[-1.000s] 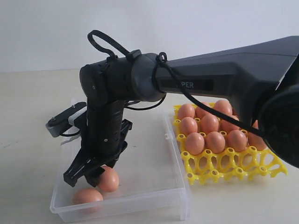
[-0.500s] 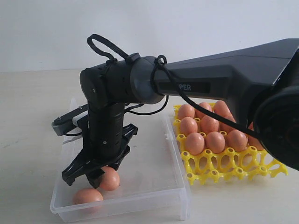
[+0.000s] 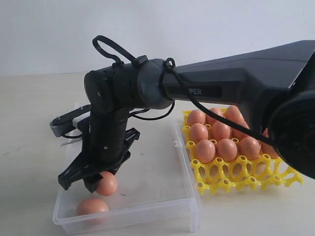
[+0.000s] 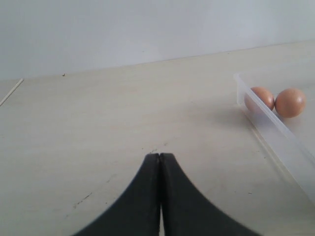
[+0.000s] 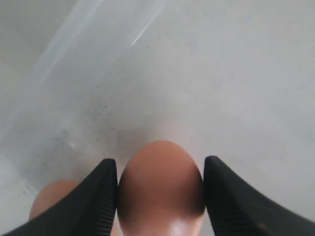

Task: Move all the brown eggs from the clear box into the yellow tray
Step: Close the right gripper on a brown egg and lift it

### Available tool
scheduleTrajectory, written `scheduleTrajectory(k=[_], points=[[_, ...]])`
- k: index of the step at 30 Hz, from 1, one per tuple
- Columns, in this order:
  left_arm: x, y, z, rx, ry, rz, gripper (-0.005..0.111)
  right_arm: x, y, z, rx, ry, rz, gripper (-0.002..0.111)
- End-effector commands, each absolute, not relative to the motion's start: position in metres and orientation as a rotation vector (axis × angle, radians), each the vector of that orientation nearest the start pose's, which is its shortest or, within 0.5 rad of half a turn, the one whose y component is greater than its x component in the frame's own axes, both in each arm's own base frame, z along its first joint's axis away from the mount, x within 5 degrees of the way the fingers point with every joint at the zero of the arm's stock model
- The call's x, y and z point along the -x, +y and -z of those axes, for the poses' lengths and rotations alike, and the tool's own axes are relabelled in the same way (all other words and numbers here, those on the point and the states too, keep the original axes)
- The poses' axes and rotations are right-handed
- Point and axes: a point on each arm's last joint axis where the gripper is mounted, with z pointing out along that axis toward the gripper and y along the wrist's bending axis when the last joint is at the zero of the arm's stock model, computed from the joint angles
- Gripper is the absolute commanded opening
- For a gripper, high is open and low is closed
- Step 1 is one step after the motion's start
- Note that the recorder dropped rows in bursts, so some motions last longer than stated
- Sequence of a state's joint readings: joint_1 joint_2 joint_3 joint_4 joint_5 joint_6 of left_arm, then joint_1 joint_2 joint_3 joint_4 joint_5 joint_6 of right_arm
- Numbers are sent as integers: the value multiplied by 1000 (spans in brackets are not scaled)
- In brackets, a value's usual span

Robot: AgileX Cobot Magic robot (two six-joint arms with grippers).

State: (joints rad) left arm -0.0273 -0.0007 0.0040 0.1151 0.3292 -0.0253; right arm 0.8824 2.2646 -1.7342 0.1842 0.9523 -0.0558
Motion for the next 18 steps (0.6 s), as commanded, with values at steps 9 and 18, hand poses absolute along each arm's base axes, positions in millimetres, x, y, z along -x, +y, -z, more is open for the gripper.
scheduleTrajectory(k=[9,18], points=[[-54,2,-185,-73,1796,-70,0,-282,355,-237,1143,2348,-418,0],[-54,2,-185,-73,1796,-70,0,-254,292,-247,914,2169,-511,0]])
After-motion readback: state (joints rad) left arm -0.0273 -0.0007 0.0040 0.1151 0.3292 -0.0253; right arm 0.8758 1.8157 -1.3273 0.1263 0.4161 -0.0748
